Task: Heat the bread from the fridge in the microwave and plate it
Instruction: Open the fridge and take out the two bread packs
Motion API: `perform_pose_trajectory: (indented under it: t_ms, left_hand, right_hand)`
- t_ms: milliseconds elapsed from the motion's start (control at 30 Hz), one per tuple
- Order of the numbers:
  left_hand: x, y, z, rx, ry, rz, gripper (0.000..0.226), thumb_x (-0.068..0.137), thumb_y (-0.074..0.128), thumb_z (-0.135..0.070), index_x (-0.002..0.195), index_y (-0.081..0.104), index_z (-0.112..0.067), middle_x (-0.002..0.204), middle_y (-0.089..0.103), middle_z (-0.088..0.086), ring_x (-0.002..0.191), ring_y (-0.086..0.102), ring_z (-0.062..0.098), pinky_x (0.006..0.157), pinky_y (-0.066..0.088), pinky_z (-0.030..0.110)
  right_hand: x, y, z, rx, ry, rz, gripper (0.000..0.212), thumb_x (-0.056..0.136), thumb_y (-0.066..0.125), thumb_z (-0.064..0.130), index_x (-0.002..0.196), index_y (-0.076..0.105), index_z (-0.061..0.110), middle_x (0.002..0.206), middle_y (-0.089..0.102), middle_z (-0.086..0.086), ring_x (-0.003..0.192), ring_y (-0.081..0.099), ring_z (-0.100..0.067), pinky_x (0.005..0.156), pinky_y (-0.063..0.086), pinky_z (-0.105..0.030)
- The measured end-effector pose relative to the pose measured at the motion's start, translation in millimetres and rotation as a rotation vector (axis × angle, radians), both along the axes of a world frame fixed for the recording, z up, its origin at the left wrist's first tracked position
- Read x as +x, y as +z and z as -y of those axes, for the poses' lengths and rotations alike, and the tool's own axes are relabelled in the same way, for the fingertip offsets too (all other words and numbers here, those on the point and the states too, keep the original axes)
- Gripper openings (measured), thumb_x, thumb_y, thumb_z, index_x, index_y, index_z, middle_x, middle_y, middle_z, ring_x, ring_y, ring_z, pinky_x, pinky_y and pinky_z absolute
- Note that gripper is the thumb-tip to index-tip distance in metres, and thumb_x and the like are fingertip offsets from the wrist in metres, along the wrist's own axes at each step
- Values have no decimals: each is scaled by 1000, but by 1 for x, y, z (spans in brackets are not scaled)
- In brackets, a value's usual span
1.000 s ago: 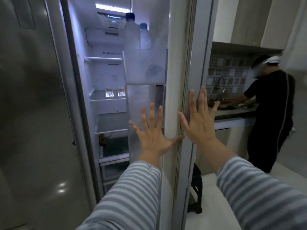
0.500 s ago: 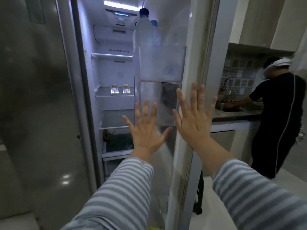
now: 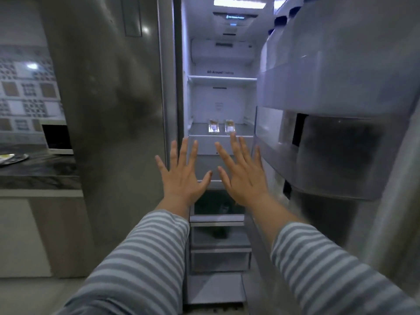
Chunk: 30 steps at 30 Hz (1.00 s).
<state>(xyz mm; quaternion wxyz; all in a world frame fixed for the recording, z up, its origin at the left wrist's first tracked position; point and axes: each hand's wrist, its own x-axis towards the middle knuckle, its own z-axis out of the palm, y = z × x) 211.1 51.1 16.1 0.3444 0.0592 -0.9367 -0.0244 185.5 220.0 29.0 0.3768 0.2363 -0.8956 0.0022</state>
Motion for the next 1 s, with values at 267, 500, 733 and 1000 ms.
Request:
perform_pose_trajectory:
  t_ms: [267, 500, 733, 1000]
  left_hand:
    - [-122, 10, 40, 20, -196, 55, 79, 93, 34, -58, 151, -11, -29, 162, -2, -2, 148, -2, 19, 118, 6, 55]
    - [-229, 18, 38, 174, -254, 107, 69, 97, 35, -50, 153, 4, -24, 147, 40, 10, 134, 39, 28, 108, 33, 48]
    - [-359, 20, 32, 299, -248, 73, 63, 96, 43, -40, 150, 19, -18, 148, 40, 7, 133, 39, 27, 103, 36, 43]
    - [-516, 35, 36, 437, -126, 49, 61, 91, 48, -41, 146, 27, -27, 144, 40, 10, 130, 38, 32, 101, 37, 45]
  right_hand:
    - [-112, -3, 40, -129, -143, 230, 59, 101, 24, 46, 152, -2, 34, 162, -5, -6, 149, -4, -25, 119, 2, -52]
    - [-214, -3, 43, -274, -204, 346, 56, 99, 37, 40, 151, 18, 28, 160, 11, -8, 147, 10, -27, 119, 12, -47]
    - [-358, -8, 40, -433, -135, 372, 56, 97, 43, 35, 148, 27, 21, 155, 28, -8, 142, 26, -27, 112, 29, -43]
    - [-517, 18, 50, -586, -27, 511, 61, 93, 50, 40, 147, 23, 34, 157, 22, -7, 143, 25, -29, 112, 29, -42]
